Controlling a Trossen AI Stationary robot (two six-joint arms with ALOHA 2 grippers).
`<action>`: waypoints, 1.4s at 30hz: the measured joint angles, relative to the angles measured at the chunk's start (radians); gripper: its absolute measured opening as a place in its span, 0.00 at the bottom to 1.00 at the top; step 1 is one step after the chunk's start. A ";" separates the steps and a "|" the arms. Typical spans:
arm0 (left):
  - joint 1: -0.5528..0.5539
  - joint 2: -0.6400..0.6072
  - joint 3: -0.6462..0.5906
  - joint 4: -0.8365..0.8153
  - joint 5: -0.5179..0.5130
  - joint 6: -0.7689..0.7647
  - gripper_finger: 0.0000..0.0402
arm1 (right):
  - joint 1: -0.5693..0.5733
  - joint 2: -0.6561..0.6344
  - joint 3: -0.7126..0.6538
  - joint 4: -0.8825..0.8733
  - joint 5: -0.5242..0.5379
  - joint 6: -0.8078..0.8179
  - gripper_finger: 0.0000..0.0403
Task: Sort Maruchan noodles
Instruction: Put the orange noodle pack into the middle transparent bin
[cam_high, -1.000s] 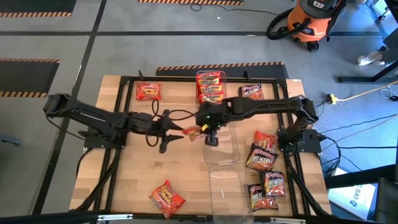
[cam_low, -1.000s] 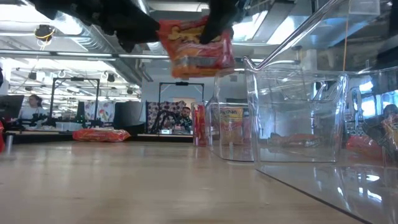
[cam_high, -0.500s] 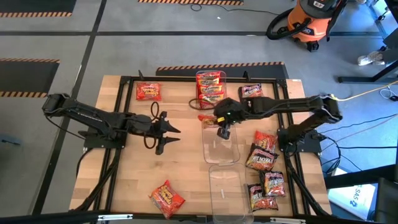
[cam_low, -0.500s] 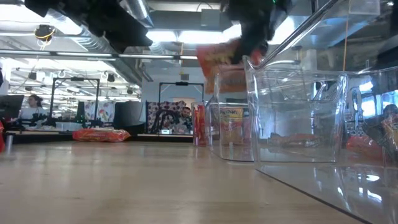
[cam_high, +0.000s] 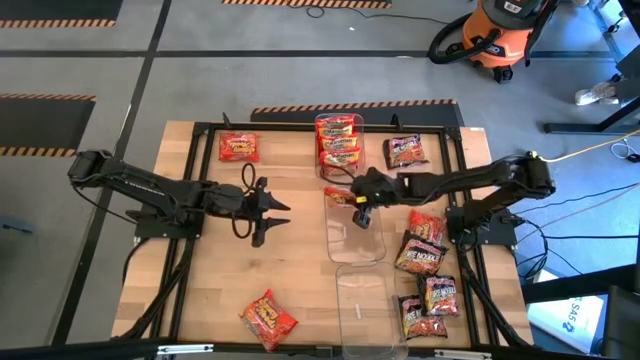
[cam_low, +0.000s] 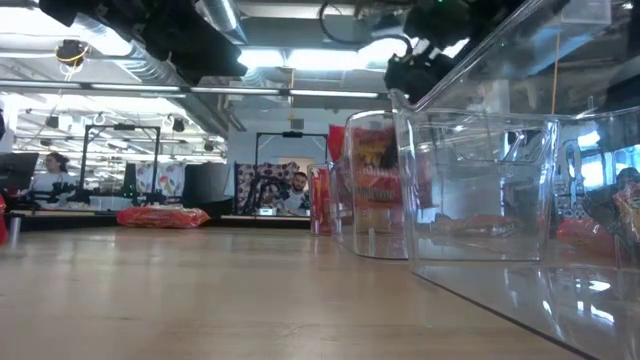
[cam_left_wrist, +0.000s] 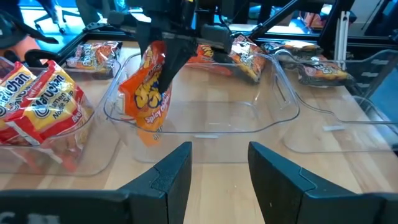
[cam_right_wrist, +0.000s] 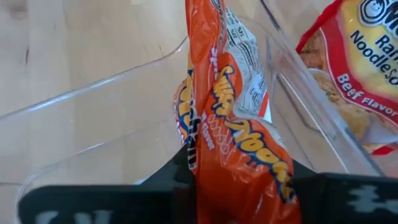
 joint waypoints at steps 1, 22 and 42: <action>0.000 0.000 0.000 0.000 -0.001 0.000 0.38 | 0.000 0.000 -0.013 0.015 0.000 0.000 0.19; -0.001 0.000 0.000 0.025 -0.010 0.000 0.38 | 0.001 0.077 -0.060 0.089 0.008 0.036 0.24; -0.002 0.000 0.000 0.022 -0.010 0.000 0.38 | 0.001 0.044 0.100 -0.212 0.169 0.031 0.62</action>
